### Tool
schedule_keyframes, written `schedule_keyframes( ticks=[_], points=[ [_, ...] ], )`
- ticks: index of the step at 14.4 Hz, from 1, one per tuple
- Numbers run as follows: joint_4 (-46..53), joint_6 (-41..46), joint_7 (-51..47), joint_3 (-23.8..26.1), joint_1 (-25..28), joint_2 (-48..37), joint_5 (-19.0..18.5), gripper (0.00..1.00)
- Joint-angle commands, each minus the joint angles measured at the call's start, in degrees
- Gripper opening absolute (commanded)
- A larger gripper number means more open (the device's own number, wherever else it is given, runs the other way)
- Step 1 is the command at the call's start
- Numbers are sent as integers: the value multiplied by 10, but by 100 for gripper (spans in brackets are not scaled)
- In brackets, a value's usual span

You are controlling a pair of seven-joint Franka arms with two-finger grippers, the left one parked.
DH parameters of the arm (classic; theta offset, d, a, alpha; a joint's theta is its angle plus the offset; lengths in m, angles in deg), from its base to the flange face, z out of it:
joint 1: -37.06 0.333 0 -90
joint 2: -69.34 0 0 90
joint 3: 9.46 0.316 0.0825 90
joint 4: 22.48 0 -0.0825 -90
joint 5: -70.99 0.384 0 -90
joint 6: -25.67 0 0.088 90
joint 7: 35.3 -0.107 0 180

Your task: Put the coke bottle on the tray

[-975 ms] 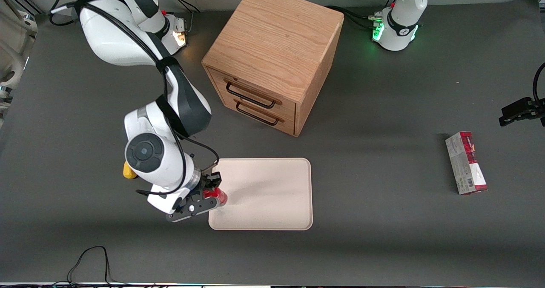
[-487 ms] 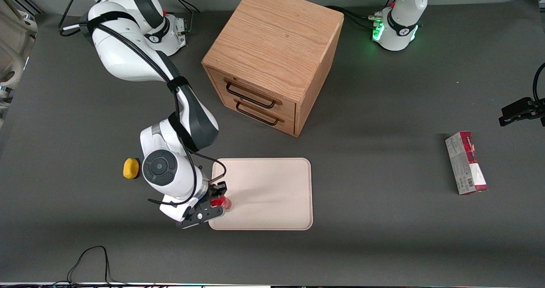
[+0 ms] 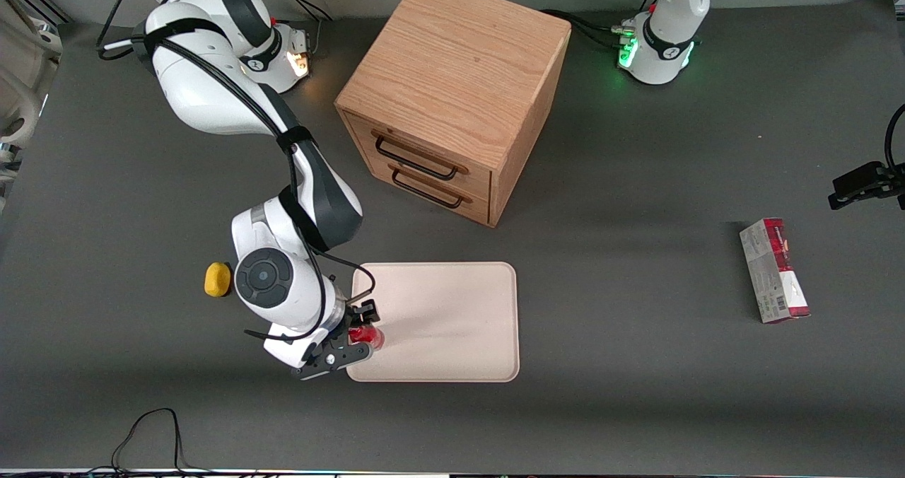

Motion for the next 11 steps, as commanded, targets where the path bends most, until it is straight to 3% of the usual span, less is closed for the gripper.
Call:
schedule_keyframes(
  ticks=[1,7,11],
  points=[
    [-5,92,-29,-1,-3,-68,-4,100],
    [-12,307,-33,-33,-3,-198,-4,100],
    [-126,330,-27,-51,-37,-312,12,100]
  ],
)
